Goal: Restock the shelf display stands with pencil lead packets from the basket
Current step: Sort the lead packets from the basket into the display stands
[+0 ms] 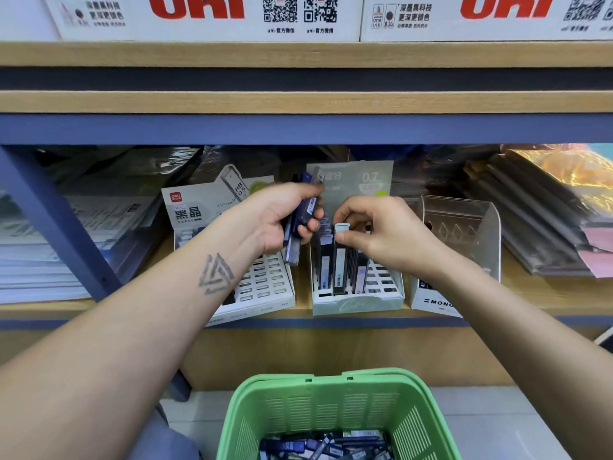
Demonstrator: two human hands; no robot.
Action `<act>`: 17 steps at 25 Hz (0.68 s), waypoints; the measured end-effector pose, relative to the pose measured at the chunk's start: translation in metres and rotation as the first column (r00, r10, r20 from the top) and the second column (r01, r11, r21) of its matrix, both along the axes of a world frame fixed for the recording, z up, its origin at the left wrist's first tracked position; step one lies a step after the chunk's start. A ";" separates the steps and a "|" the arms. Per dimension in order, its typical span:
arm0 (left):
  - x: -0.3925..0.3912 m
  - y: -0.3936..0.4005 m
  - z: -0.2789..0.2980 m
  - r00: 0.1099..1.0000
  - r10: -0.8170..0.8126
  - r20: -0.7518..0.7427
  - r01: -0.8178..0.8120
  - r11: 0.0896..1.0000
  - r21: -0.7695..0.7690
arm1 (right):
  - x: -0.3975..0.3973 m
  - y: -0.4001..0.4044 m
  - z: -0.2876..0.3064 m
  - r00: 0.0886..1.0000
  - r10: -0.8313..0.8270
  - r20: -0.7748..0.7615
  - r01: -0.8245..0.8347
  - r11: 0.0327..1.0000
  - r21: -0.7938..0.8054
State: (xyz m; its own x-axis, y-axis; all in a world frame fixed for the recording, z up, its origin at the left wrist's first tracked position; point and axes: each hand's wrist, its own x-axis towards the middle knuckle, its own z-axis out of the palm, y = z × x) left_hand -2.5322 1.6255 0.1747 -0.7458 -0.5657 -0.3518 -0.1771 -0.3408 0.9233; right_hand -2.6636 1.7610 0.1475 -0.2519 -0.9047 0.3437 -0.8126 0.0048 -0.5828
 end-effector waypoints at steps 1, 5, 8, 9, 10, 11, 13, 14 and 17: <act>0.001 0.000 0.000 1.000 0.000 0.000 0.000 1.000 -0.003 | 0.000 0.001 -0.002 1.000 -0.006 -0.022 0.006 1.000 -0.010; 0.004 0.000 0.001 1.000 -0.004 -0.001 0.004 1.000 -0.011 | 0.000 0.002 -0.006 0.997 -0.032 -0.067 0.029 0.998 -0.051; 0.005 0.000 0.002 1.000 -0.006 0.001 0.006 1.000 -0.014 | -0.002 0.002 -0.004 1.000 -0.018 -0.015 0.017 0.999 -0.037; 0.005 0.000 0.002 1.000 -0.006 0.001 0.006 1.000 -0.015 | -0.003 0.003 -0.004 1.000 -0.006 0.008 0.006 1.000 -0.027; 0.005 0.000 0.002 1.000 -0.007 0.002 0.007 1.000 -0.017 | -0.005 0.003 -0.004 1.000 0.003 0.026 -0.002 1.000 -0.015; 0.005 -0.001 0.002 1.000 -0.007 0.003 0.007 1.000 -0.019 | -0.006 0.004 -0.005 0.999 0.009 0.035 -0.009 1.000 -0.002; 0.004 -0.001 0.002 1.000 -0.009 0.004 0.009 1.000 -0.025 | -0.006 0.004 -0.008 1.000 0.003 -0.004 -0.003 1.000 0.017; 0.003 0.000 0.002 1.000 -0.011 0.003 0.011 1.000 -0.027 | -0.006 0.003 -0.011 0.997 -0.003 -0.077 0.004 1.000 0.018; 0.002 0.001 0.001 1.000 -0.017 0.004 0.018 0.999 -0.027 | -0.005 0.002 -0.014 0.931 0.020 -0.365 -0.034 0.999 -0.032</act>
State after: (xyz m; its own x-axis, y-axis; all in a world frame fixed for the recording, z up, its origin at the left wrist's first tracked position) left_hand -2.5307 1.6265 0.1758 -0.7543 -0.5619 -0.3396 -0.1865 -0.3125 0.9314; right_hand -2.6688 1.7627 0.1335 -0.0789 -0.8941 0.4408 -0.9686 -0.0358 -0.2458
